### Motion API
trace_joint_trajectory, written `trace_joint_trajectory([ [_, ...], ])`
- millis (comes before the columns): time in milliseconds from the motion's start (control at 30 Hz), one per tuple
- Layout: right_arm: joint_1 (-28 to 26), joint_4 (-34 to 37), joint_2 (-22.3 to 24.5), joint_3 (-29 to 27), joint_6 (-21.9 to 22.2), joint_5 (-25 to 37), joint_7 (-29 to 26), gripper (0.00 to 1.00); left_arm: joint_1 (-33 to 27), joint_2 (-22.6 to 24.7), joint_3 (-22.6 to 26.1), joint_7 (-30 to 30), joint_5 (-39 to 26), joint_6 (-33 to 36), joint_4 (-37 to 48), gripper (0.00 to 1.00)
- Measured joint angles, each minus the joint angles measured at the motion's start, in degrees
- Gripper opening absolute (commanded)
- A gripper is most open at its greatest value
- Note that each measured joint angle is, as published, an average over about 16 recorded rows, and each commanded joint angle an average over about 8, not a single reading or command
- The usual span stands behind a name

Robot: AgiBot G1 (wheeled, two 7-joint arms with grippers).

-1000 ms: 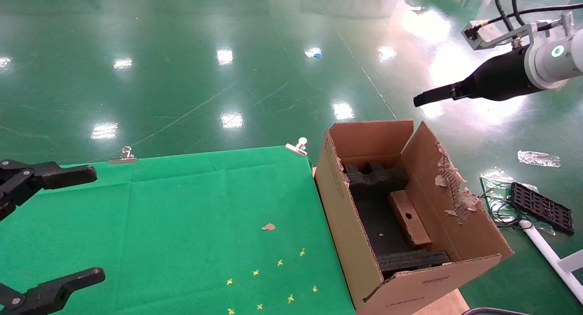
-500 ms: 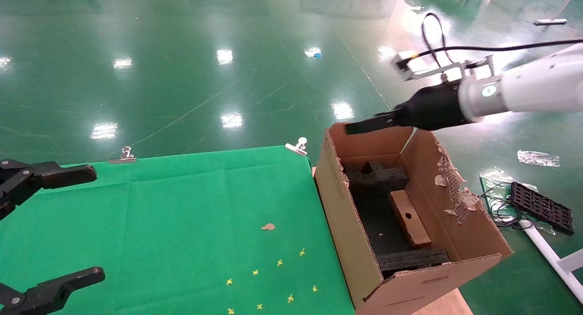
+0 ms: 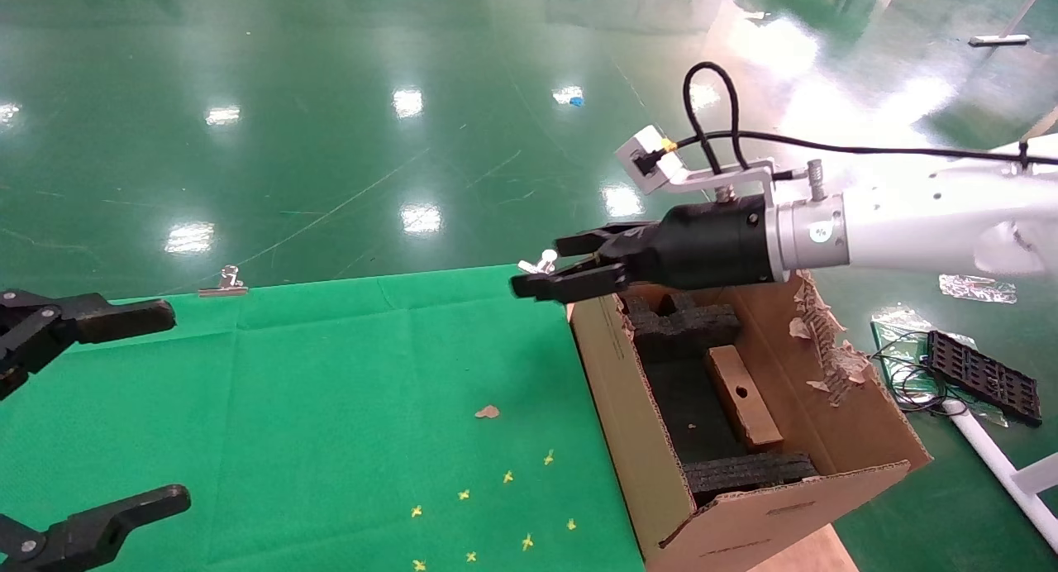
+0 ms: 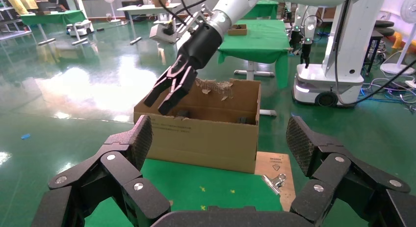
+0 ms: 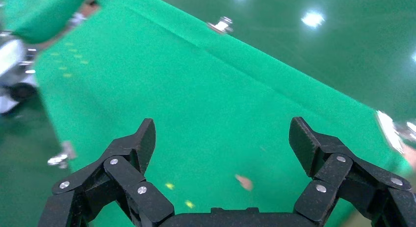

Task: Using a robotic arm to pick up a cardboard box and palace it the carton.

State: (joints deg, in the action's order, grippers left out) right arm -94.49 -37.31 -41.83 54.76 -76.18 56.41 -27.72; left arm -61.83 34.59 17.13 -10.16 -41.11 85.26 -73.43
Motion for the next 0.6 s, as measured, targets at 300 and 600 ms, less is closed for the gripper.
trace_joint_trajectory([
  [300,9.5,-10.4,2.0,-11.2,-2.7,-4.2,4.9,1.00,0.0,0.0,0.0,0.0,0.0,0.0,0.0,1.00],
  [600,18.9,-20.8,3.9,-22.2,-5.5,-8.4,9.7,1.00,0.0,0.0,0.1,0.0,0.0,0.0,0.0,1.00],
])
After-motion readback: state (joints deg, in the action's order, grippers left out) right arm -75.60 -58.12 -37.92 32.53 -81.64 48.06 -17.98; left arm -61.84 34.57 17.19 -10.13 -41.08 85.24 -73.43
